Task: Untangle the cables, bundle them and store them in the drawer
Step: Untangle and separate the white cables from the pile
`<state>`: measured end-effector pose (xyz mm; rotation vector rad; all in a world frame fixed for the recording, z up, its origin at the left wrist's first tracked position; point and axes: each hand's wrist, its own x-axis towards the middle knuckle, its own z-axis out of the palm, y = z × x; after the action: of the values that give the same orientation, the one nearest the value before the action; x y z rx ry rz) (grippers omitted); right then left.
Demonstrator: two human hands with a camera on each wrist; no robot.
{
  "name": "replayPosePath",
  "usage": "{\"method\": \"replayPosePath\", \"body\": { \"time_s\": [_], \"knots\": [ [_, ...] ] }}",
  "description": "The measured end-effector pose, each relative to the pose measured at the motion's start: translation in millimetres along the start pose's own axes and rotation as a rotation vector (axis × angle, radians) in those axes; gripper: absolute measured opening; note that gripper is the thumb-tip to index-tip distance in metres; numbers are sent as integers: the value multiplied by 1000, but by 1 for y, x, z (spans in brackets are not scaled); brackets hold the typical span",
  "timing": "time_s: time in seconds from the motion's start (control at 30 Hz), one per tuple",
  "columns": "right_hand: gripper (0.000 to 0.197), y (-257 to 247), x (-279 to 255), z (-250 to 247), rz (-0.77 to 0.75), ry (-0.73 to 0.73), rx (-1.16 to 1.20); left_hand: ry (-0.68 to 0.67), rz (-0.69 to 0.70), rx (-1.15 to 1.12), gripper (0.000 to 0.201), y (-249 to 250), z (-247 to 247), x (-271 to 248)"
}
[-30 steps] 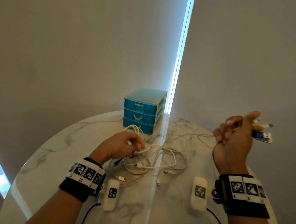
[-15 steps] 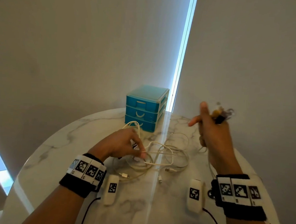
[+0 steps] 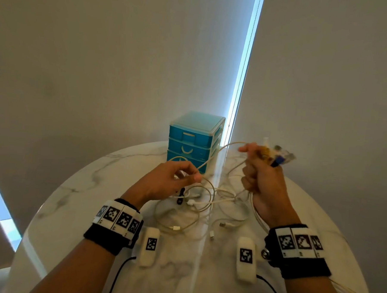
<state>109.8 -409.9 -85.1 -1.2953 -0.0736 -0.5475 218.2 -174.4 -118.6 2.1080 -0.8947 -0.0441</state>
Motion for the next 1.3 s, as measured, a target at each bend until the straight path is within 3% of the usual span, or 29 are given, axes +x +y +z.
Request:
{"method": "replayPosePath", "body": {
  "time_s": [0.1, 0.17, 0.27, 0.37, 0.43, 0.5, 0.57, 0.63, 0.8, 0.9, 1.03, 1.1, 1.23, 1.3],
  "knots": [
    [29, -4, 6, -14, -31, 31, 279, -12, 26, 19, 17, 2, -1, -1],
    [30, -2, 9, -21, -5, 89, 312, 33, 56, 45, 15, 5, 1, 0],
    [20, 11, 14, -27, 112, 361, -101, 167, 73, 87, 14, 2, 5, 4],
    [15, 16, 7, -18, 21, 504, -484, 226, 73, 46, 15, -1, 9, 6],
    [14, 14, -1, -3, -58, 370, -554, 230, 103, 10, 14, 3, 10, 6],
    [28, 15, -8, 15, -20, 155, -614, 220, 136, -12, 13, 7, 11, 4],
    [28, 21, -12, 29, 26, 40, -631, 194, 144, 7, 11, 10, 13, 3],
    [26, 28, -13, 34, 23, 26, -578, 158, 138, 21, 11, 13, 17, 2],
    [26, 20, -6, 32, -78, 174, -331, 115, 100, 60, 22, 14, 17, 1],
    [49, 1, 1, 14, -90, 293, -10, 167, 8, 191, 29, 2, 11, 2],
    [42, -6, 2, 4, -63, 261, 117, 255, 1, 117, 16, -1, 7, 2],
    [41, -4, 1, 3, -31, 253, 138, 203, 34, 66, 17, 6, 10, 2],
    [34, -7, 2, 2, -8, 192, 243, -57, 61, 5, 41, 16, 15, -2],
    [32, -5, 2, 3, -4, 192, 268, -125, 85, -83, 32, 20, 15, -2]
  ]
}}
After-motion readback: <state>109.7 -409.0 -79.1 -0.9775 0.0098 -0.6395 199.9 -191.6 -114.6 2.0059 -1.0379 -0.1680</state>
